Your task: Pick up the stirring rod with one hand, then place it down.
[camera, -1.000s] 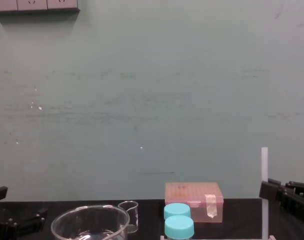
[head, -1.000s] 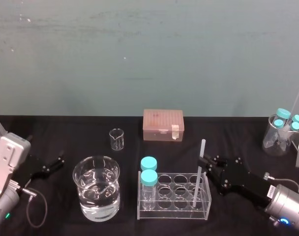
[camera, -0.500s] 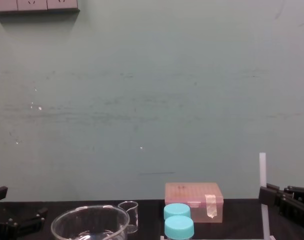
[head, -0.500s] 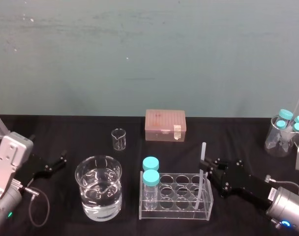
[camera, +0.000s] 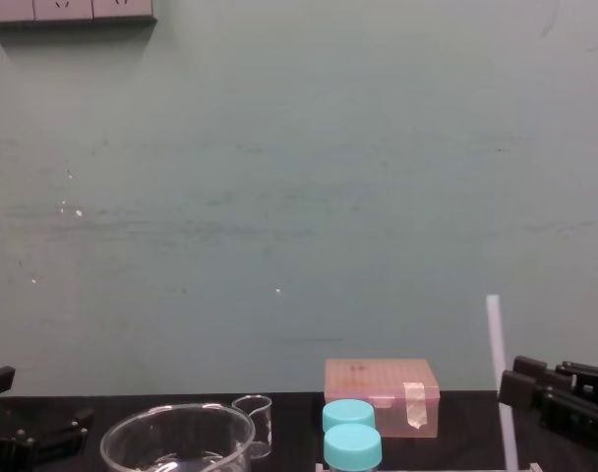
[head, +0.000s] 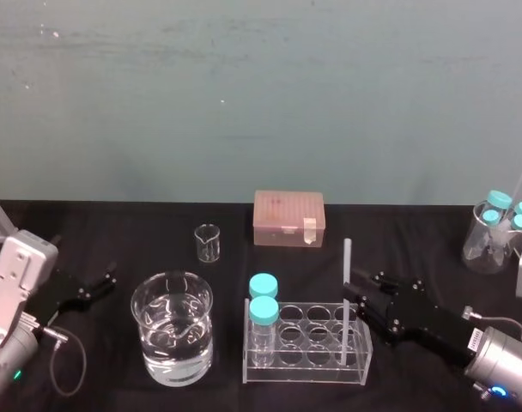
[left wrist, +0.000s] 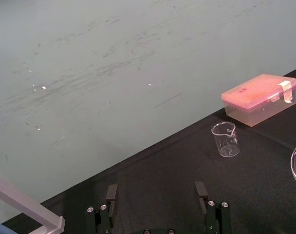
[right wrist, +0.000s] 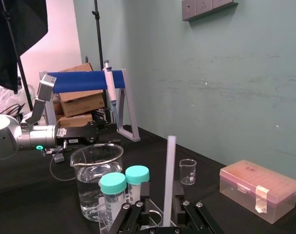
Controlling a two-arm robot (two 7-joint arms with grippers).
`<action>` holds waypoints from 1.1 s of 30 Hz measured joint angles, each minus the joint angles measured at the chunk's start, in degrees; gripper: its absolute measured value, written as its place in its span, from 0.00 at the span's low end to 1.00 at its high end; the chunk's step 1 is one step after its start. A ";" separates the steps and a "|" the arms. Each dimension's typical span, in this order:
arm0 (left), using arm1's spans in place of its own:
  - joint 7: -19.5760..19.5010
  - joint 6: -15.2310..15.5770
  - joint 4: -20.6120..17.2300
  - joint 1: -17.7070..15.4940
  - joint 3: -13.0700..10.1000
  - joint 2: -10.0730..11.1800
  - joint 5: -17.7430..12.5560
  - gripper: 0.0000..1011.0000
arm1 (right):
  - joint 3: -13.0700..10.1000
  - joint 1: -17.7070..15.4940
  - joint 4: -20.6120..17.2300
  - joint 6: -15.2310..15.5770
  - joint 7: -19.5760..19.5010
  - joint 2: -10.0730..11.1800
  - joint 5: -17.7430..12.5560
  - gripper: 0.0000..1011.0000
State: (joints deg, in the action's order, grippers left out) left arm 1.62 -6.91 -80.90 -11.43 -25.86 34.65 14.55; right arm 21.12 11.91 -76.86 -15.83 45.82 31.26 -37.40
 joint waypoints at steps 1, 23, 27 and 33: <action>0.00 0.00 0.00 0.00 0.00 0.00 0.00 0.99 | 0.00 0.00 0.00 0.00 0.00 0.00 -0.01 0.30; 0.00 0.00 0.00 0.00 0.00 0.00 0.00 0.99 | -0.07 0.01 -0.01 0.00 0.03 -0.01 -0.11 0.95; 0.00 0.00 0.00 0.00 0.00 0.00 0.00 0.99 | -0.78 -0.01 -1.40 -0.64 1.03 0.11 -1.35 0.99; 0.00 0.00 0.00 0.00 0.00 0.00 0.00 0.99 | -2.88 -0.35 -5.72 -0.97 1.39 0.08 -4.72 0.99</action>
State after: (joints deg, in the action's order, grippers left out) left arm 1.62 -6.91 -80.90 -11.43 -25.86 34.65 14.55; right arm 18.24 11.55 -82.58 -16.81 47.20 31.34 -42.12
